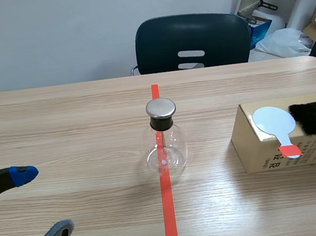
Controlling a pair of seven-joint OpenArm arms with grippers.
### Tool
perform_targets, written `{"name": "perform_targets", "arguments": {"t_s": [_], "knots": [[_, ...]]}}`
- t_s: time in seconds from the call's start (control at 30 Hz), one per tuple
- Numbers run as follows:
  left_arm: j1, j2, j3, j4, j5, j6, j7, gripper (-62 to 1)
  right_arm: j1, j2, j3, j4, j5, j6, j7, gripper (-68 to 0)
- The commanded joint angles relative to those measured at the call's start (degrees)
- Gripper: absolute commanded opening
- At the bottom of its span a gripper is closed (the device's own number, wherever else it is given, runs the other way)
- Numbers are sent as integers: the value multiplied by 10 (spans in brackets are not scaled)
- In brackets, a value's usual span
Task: Do the electroscope experiment.
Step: 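Pick up the white charging plate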
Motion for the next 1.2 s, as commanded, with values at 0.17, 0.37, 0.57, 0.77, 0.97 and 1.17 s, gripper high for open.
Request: {"name": "perform_targets", "arguments": {"t_s": [0.17, 0.37, 0.57, 0.77, 0.97, 1.17], "knots": [[-5, 1, -2, 8, -4, 1, -10, 14, -38, -27, 8, 5, -27, -64, -4, -669], [-5, 1, -2, 8, -4, 1, -10, 14, -71, -87, 7, -14, -94, -71, 23, -669], [-5, 1, -2, 8, -4, 1, -10, 14, -71, -148, 6, -76, -160, -71, 67, -669], [-5, 1, -2, 8, -4, 1, -10, 14, -67, -196, 3, -146, -218, -78, 93, -669], [-5, 1, -2, 8, -4, 1, -10, 14, -34, -231, -1, -230, -261, -108, 120, -669], [-5, 2, -2, 8, -4, 1, -10, 14, -3, -232, -32, -299, -266, -133, 132, -669]]}}
